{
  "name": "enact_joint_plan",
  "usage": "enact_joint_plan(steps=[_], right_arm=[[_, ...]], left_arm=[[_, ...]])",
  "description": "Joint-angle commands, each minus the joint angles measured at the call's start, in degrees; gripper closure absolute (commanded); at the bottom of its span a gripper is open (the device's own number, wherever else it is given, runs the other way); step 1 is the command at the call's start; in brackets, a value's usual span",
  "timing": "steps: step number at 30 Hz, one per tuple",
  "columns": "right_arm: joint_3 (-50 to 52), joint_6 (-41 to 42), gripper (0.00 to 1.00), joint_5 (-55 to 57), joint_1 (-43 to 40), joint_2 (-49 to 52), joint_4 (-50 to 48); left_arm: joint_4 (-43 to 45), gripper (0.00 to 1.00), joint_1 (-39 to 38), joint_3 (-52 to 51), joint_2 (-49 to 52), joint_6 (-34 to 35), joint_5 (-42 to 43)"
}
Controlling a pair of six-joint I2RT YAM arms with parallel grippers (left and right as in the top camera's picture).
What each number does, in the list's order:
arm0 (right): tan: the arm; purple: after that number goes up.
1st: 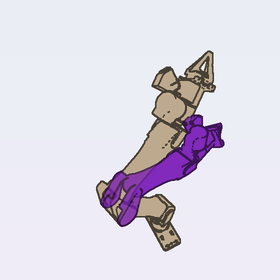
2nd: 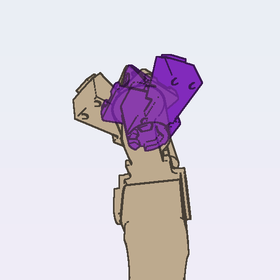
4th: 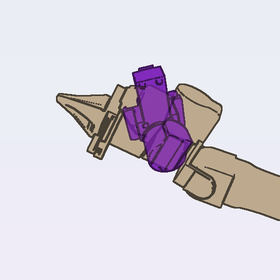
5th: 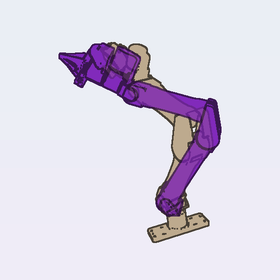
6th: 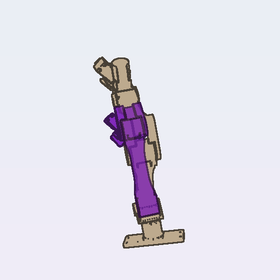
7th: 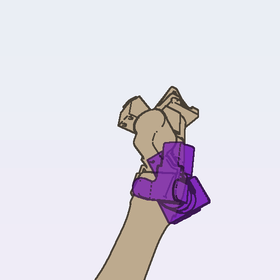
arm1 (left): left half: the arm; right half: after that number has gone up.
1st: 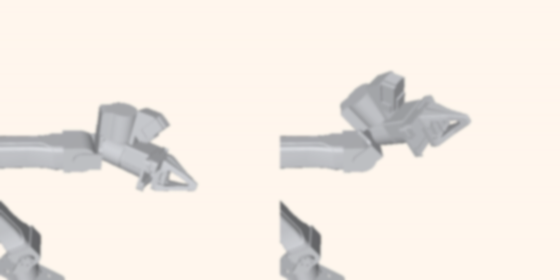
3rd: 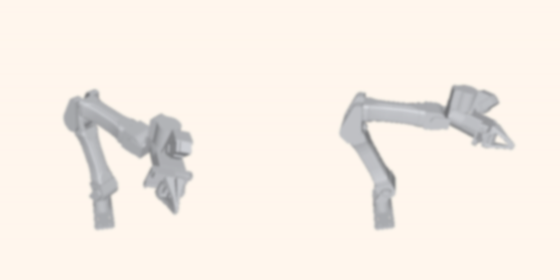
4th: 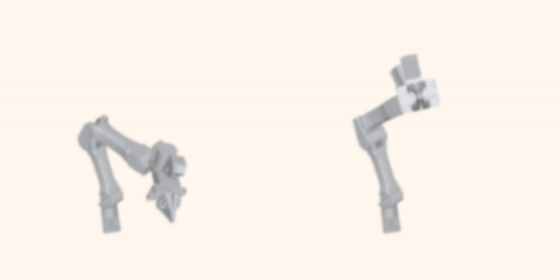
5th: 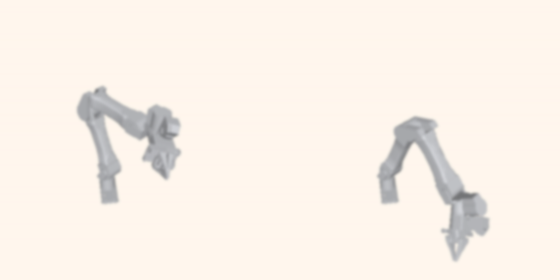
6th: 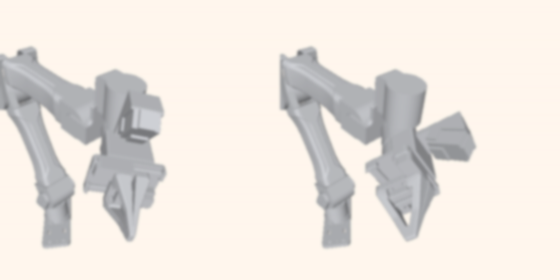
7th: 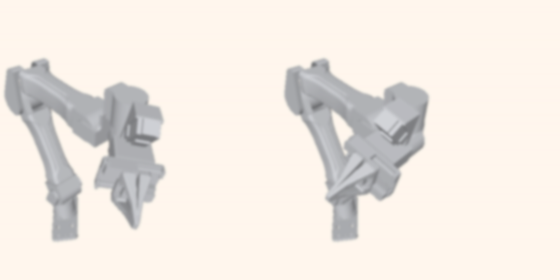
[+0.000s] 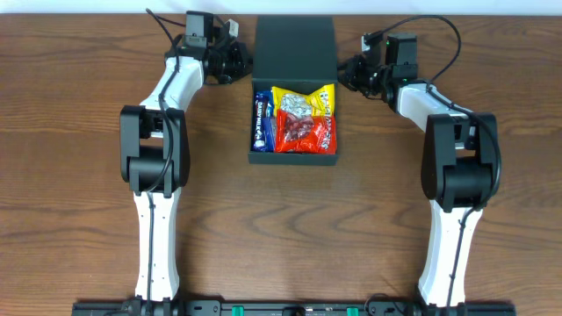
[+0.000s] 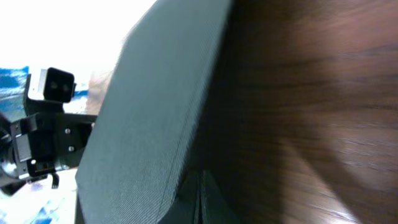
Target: Pack container
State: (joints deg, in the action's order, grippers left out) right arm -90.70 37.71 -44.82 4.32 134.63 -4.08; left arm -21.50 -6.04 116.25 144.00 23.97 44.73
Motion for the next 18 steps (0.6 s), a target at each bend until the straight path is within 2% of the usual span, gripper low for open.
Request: enact_joint_plan(steps=[1, 6, 18], right_arm=[[-1.3, -1.6, 0.99, -7.5, 0.7, 0.3, -1.6], [-1.7, -3.2, 0.99, -12.5, 0.2, -1.1, -3.0], [-1.7, -12.7, 0.99, -12.4, 0.3, -11.7, 0.4]], left_arm=[[-3.7, 0.94, 0.0, 4.0, 0.0, -5.7, 3.3], [-13.2, 0.94, 1.3, 7.6, -2.6, -14.2, 2.6], [-18.6, 0.94, 3.1, 7.8, -12.2, -22.8, 2.2]])
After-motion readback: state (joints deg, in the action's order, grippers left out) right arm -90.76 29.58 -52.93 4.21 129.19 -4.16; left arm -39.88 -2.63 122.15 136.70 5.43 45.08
